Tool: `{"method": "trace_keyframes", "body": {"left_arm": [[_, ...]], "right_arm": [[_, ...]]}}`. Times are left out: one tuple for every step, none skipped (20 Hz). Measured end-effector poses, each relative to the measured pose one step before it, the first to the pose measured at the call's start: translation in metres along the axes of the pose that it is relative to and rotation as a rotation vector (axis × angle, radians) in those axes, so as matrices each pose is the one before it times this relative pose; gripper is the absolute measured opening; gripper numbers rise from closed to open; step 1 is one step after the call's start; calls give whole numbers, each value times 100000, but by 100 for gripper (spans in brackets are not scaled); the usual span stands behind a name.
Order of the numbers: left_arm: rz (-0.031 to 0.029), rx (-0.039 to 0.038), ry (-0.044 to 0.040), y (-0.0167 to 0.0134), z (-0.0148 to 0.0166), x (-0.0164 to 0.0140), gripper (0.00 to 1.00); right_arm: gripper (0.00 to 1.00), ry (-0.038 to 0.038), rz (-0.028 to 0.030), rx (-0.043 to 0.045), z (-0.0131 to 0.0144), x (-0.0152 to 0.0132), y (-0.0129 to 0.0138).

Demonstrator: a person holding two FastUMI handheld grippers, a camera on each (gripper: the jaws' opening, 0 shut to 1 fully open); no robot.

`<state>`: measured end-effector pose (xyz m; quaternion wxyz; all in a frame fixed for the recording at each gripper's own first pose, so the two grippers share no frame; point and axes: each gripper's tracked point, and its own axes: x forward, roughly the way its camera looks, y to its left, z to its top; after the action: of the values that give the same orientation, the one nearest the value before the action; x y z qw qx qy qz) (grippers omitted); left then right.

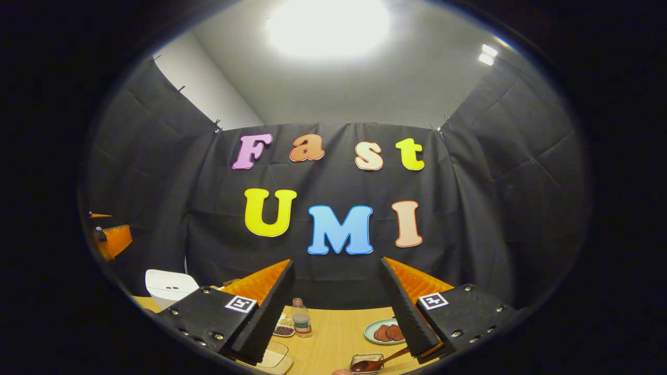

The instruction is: Close the left gripper, press the button to open the rice cooker; take a wooden spoon from the chopstick holder with the right hand, scoop a spoonful of rice and pour it into the rice cooker, then put the wooden spoon back into the chopstick holder.

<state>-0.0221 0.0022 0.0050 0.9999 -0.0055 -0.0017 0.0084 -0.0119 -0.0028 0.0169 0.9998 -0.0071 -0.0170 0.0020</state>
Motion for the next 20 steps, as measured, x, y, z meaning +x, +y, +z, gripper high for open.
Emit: {"method": "trace_keyframes", "body": {"left_arm": [[-132, -23, -114, -37, 50, -198, 95], [214, 383, 129, 7, 27, -18, 95], [167, 631, -102, -1, 3, -79, 95], [224, 449, -236, 22, 106, -115, 95], [55, 280, -232, -63, 56, 67, 95], [61, -9, -170, -66, 33, -27, 95], [-4, -147, -110, -57, 56, -90, 95], [-57, -47, 129, -68, -47, -32, 95], [59, 65, 308, -14, -164, -11, 95], [193, 122, 251, 5, -39, 93, 95], [256, 174, 158, 83, -153, 117, 95], [185, 129, 186, 115, -11, -8, 95], [19, 190, 312, 25, -192, 14, 95], [190, 204, 158, 121, -63, 42, 95], [99, 181, -155, 80, 84, 150, 95], [31, 198, -173, 133, 74, 121, 95], [94, 215, -168, 197, -120, 79, 95], [-273, 0, -220, 125, 57, 54, 95], [-399, -93, -9, 40, -65, -62, 95], [19, -14, 3, 189, -145, -63, 95]], "right_arm": [[97, -106, 95, 123, -1, -87, 56], [97, 153, 57, 85, -20, -18, -38], [97, 50, 148, 161, 0, -70, -8], [97, 93, 100, 80, 8, -60, -68], [97, 99, 140, -3, -3, 9, -48], [97, 34, -15, -95, 14, 19, -110], [97, -90, -34, -83, -19, -56, -40], [97, -58, -75, -9, 47, 51, -145], [97, 178, -9, -30, -80, 37, -19], [97, 193, -107, 41, -54, 22, -44], [97, 184, -125, 177, -151, -21, -112], [97, 238, -148, 242, -48, 60, -37], [97, 391, -99, 290, -186, 88, -11], [97, 430, -53, 192, -89, 61, 25], [97, 212, -128, 76, -98, -23, 20], [97, 170, -134, -17, -21, 32, 57], [97, 41, 69, -33, -44, 44, 160], [97, -38, 164, -234, -7, -8, 229], [97, -63, 237, -448, -4, 10, 193], [97, -242, 227, -472, 18, 78, 282]]}}
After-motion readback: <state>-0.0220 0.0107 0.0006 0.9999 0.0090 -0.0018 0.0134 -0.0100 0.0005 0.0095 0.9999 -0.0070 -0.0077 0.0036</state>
